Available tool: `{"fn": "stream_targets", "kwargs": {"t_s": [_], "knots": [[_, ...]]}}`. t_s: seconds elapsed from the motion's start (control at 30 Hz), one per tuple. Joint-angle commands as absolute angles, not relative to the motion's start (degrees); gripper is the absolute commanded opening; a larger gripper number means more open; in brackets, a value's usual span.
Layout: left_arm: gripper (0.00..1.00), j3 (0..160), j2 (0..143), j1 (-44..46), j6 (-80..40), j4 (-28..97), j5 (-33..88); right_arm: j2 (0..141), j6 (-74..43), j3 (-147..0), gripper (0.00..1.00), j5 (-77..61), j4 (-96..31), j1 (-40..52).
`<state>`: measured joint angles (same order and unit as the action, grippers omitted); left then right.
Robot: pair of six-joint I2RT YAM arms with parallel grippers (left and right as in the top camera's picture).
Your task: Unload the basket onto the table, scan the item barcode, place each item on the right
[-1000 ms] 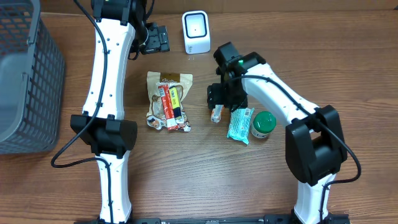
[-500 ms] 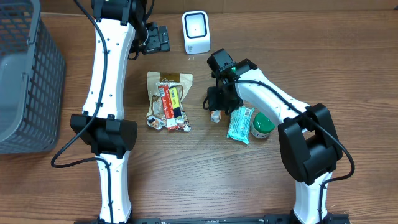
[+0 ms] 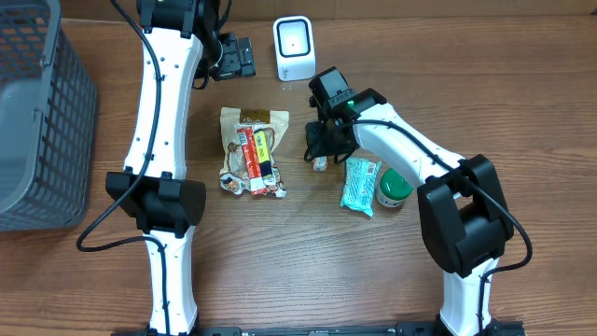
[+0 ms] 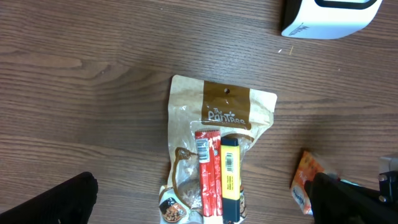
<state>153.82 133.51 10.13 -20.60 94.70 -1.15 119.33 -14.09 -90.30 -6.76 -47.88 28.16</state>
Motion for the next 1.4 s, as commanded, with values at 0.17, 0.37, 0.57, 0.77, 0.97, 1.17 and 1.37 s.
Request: {"fn": "stream_targets", "kwargs": {"t_s": [0.17,0.37,0.57,0.77,0.97,1.17,1.37], "knots": [[1.0,154.98,132.73,10.52,-20.16,94.45,-1.89,119.55,-11.09,-91.02,0.29,-11.51,-43.0,23.11],[1.0,154.98,132.73,10.52,-20.14,94.48,-1.89,119.57,-9.76,-90.89,0.31,-11.68,-42.48,20.49],[1.0,154.98,132.75,10.52,-20.16,94.21,-1.91,119.61,-6.96,-90.04,0.38,-11.64,-41.8,20.12],[1.0,154.98,132.75,10.52,-20.14,94.24,-1.89,119.61,-6.98,-90.04,0.38,-11.62,-41.41,20.12],[1.0,154.98,132.75,10.52,-20.16,94.21,-1.91,119.61,-6.98,-90.04,0.38,-5.23,-41.82,20.12],[1.0,154.98,132.75,10.52,-20.16,94.24,-1.91,119.61,-6.98,-90.04,0.39,1.1,-42.72,20.12],[1.0,154.98,132.75,10.52,-20.14,94.17,-1.91,119.61,-6.96,-90.04,0.42,9.74,-43.35,20.1]]}}
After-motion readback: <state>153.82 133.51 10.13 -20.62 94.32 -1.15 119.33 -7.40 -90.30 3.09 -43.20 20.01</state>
